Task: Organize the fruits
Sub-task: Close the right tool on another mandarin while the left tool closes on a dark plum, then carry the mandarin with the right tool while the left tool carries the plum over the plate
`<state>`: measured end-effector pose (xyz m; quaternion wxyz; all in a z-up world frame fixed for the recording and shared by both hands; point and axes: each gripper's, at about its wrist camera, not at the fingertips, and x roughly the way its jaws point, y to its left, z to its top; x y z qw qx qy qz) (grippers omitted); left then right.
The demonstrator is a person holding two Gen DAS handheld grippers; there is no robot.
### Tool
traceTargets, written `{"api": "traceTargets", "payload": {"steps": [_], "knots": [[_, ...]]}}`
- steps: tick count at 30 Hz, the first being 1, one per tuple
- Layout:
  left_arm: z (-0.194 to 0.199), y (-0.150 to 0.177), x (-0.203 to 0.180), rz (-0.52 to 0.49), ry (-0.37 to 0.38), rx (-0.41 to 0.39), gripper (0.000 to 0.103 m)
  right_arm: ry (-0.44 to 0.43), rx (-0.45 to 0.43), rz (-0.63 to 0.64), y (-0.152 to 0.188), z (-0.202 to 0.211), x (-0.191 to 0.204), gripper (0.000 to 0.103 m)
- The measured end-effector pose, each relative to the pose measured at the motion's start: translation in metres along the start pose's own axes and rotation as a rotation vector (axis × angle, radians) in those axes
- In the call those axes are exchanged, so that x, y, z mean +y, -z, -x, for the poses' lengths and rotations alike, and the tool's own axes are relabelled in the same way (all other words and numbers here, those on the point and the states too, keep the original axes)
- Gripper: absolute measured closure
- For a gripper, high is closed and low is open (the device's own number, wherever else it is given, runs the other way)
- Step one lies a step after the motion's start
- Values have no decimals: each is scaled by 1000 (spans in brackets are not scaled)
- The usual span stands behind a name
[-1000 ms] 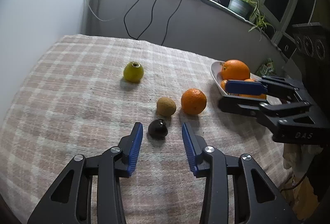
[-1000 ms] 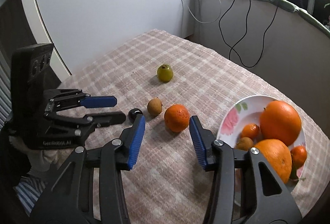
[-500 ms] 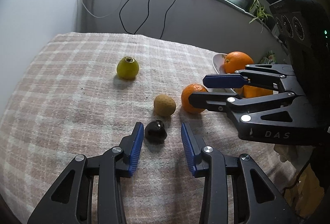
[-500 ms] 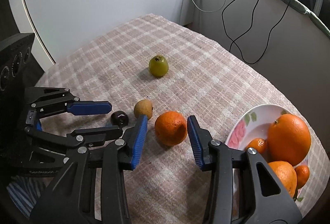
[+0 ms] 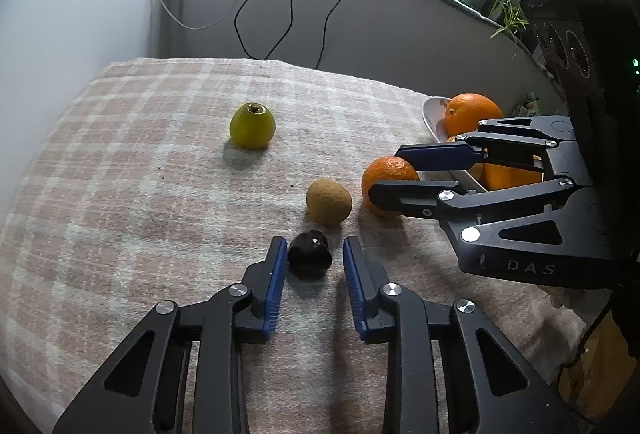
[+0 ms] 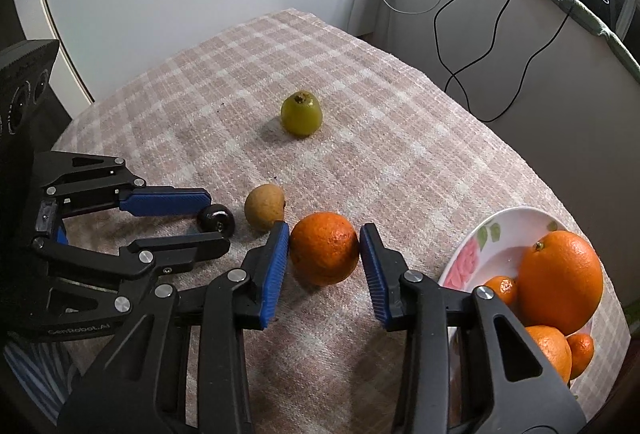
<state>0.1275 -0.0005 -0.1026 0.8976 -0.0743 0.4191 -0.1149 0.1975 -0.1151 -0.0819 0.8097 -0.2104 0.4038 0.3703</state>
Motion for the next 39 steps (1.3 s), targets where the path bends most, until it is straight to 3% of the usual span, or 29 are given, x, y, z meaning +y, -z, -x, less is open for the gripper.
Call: {"api": "traceTargets", "payload": {"steps": [16,24,39], "knots": [[6,4,2,3,-1,-20,82,-5,-43,-18,5,11,3,66],[21,2,2,9,4,-54,83,-26,-125,-49,10,37,-3,66],[23,-16,-29,-22,66,-84,83,31,-227,-170,41,96,-56,66]]}}
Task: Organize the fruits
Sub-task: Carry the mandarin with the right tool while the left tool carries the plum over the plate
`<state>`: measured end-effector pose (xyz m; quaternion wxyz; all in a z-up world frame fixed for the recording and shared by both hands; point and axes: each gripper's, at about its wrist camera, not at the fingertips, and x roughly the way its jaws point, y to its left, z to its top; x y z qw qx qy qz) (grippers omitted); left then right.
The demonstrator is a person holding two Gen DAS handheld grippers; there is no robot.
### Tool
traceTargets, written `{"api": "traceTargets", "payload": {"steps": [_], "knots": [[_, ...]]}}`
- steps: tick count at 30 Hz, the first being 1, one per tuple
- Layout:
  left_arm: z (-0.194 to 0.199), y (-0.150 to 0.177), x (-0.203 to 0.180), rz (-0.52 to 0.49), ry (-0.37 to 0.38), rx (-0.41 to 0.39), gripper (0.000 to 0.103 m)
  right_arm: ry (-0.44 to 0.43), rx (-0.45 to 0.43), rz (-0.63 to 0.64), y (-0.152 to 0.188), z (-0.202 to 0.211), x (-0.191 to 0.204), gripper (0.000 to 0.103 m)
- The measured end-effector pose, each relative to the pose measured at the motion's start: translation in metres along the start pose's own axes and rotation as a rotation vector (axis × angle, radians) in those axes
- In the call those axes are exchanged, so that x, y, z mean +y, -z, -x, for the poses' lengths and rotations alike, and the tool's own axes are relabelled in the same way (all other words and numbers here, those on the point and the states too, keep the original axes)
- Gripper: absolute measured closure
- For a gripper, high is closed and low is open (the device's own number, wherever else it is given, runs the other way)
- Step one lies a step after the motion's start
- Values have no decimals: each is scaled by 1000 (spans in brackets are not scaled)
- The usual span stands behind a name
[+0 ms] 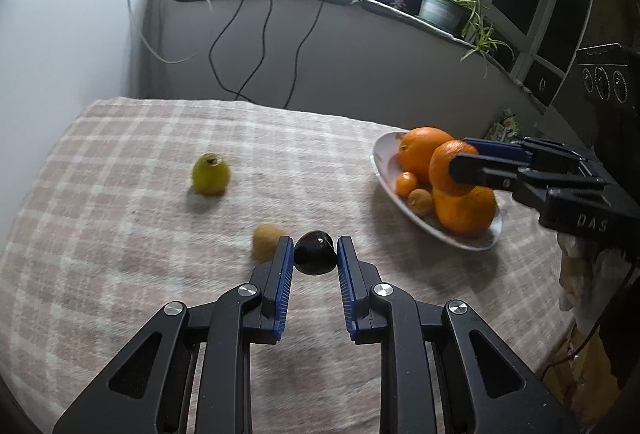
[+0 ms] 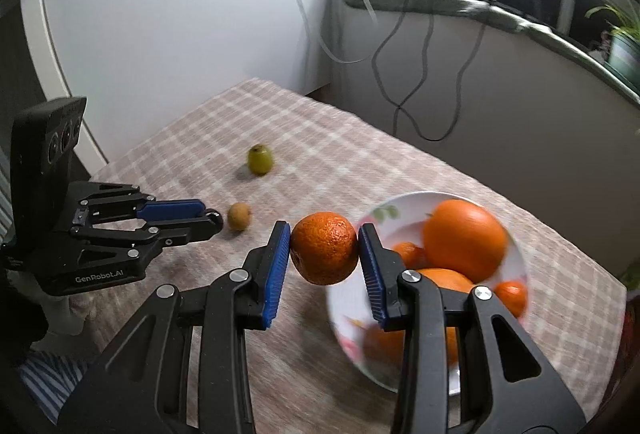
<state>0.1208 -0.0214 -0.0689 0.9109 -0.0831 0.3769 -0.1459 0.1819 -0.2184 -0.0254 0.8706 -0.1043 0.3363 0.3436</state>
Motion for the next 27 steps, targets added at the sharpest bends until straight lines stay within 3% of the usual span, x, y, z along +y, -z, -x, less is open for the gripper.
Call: {"api": "traceTargets", "payload": {"steps": [10,27], "knots": [[-15,-15,-34,-48,45,0,83,60,-25,-93,5,20,-55,66],[-45,-25,-80,-127,89,42,83,106,-4,-230,18,10,-130,66]]}}
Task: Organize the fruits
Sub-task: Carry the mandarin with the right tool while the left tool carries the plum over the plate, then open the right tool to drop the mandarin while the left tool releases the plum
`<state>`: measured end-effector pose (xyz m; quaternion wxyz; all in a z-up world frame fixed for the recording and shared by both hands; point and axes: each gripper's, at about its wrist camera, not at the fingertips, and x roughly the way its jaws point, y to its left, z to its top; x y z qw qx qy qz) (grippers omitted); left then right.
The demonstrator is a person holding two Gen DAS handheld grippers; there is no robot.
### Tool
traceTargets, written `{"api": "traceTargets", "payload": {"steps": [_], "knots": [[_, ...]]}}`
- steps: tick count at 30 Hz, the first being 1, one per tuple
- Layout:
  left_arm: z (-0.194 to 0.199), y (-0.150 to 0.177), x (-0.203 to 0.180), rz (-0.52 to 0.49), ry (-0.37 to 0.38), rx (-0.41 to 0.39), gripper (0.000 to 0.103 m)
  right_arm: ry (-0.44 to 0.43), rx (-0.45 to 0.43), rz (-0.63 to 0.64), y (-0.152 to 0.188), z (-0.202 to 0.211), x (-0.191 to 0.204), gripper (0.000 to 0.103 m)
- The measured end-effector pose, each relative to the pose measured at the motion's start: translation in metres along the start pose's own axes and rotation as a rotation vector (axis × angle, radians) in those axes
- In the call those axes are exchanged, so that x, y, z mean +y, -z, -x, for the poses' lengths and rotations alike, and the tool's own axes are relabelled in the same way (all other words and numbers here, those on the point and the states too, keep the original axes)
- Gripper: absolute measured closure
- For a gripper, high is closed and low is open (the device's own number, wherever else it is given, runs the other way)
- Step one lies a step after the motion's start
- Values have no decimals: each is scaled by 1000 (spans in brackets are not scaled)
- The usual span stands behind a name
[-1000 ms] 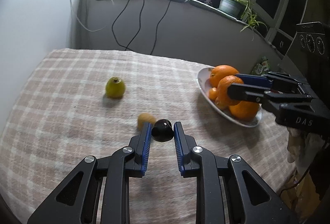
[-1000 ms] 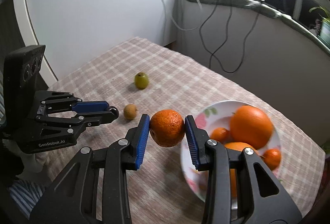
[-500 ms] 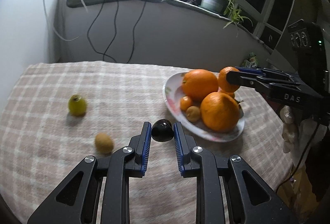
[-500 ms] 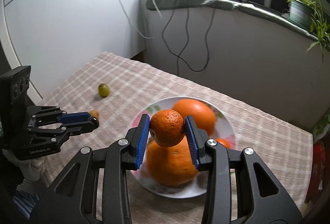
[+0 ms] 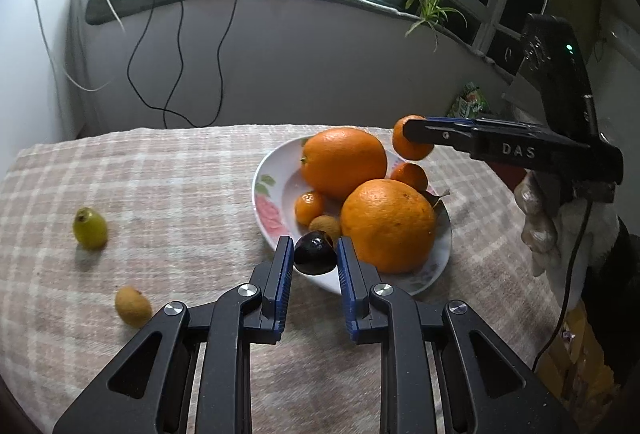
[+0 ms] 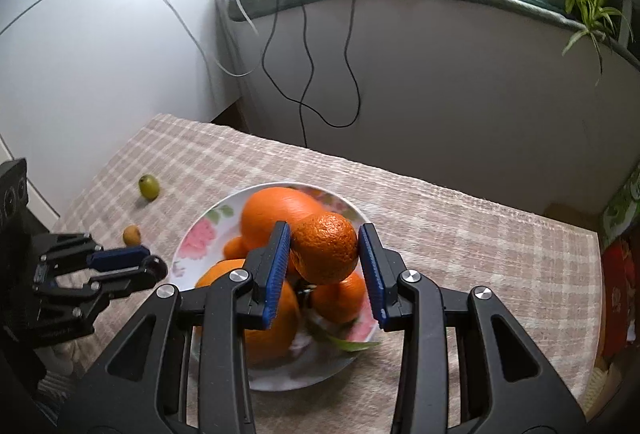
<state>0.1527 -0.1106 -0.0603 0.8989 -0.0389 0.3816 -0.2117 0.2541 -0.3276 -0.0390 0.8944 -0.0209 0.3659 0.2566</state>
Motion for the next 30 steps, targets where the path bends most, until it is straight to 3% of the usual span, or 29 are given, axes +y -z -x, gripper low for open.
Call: {"api": "traceTargets", "payload": {"steps": [30], "knots": [[-19,-5,-7,-24,-3,26,82,-39,62,-81,0,-36,-27,66]]}}
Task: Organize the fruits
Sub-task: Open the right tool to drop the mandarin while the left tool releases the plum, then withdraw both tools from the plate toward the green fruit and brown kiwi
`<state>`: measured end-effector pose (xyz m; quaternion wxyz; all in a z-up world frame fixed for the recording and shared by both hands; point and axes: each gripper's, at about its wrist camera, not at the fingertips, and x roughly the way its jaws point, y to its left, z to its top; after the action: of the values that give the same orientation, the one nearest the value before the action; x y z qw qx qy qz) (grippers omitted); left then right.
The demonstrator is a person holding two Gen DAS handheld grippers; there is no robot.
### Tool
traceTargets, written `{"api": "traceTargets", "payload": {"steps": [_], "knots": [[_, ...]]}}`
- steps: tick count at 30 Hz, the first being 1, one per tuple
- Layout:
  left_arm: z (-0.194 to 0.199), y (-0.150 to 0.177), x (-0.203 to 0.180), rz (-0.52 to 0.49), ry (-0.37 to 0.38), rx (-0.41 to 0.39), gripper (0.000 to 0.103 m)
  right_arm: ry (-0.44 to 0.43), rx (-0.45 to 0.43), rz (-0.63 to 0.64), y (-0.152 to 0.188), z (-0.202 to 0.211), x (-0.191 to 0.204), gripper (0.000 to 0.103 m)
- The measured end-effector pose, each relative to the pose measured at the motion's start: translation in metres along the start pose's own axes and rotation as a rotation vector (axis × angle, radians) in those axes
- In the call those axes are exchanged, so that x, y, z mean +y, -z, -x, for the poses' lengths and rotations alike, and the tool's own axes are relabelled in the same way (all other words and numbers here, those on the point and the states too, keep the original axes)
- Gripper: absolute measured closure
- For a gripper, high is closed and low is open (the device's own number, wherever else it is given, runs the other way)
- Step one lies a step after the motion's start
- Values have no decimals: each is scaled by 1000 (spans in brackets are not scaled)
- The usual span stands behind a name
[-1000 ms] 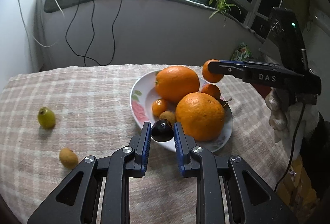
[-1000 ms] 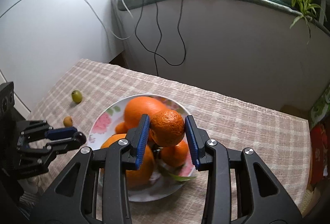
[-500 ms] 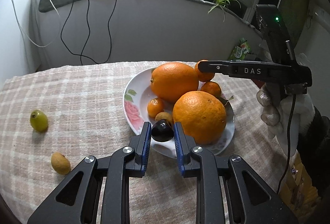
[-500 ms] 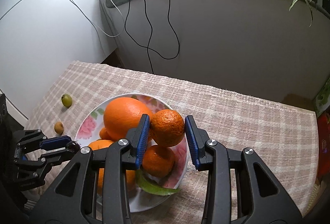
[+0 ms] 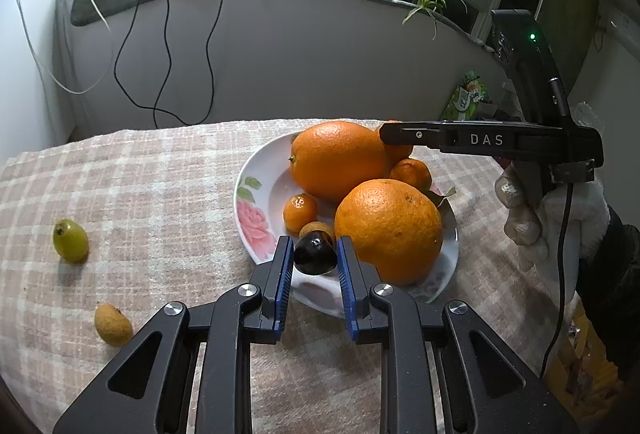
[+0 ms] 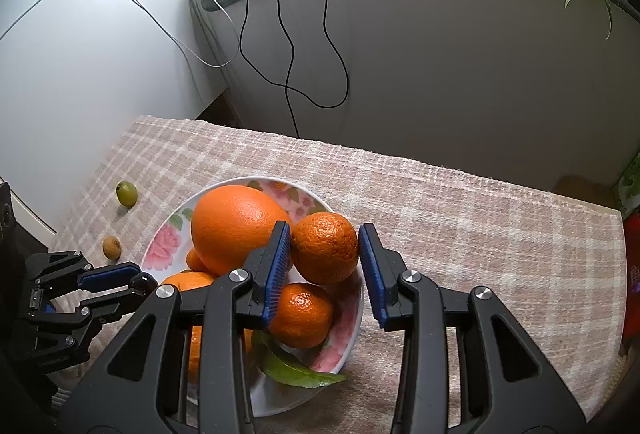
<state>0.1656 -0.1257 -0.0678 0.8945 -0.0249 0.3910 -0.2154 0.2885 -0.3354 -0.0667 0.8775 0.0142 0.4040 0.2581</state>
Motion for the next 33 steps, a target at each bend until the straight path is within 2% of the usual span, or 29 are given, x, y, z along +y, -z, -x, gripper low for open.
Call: {"api": "traceTargets", "payload": {"steps": [5,8,9,10,11,13,18,26,29,33], "knots": [[0,0,0,2,-6,-2,81,-1,2,-3,0,0,0,65],[0,0,1,5,-7,-5,69,-2,3,-4,0,0,0,65],[0,0,1,7,-5,-5,69,-5,3,-3,0,0,-1,65],[0,-1,2,7,-7,-4,69,-7,1,-5,0,1,-1,60],[0,-1,2,7,-9,-5,69,2,-6,-4,-1,3,-1,48],[1,0,3,9,-10,-4,69,3,-25,-7,-2,7,0,38],[1,0,4,12,-10,-3,69,0,-40,-23,-5,16,0,37],[5,1,4,18,-11,-8,69,5,-60,-49,-4,24,-5,30],[7,1,4,20,-10,-11,65,8,-65,-44,-4,28,-3,27],[11,2,4,23,-9,-17,64,11,-71,-25,-4,31,4,23]]}}
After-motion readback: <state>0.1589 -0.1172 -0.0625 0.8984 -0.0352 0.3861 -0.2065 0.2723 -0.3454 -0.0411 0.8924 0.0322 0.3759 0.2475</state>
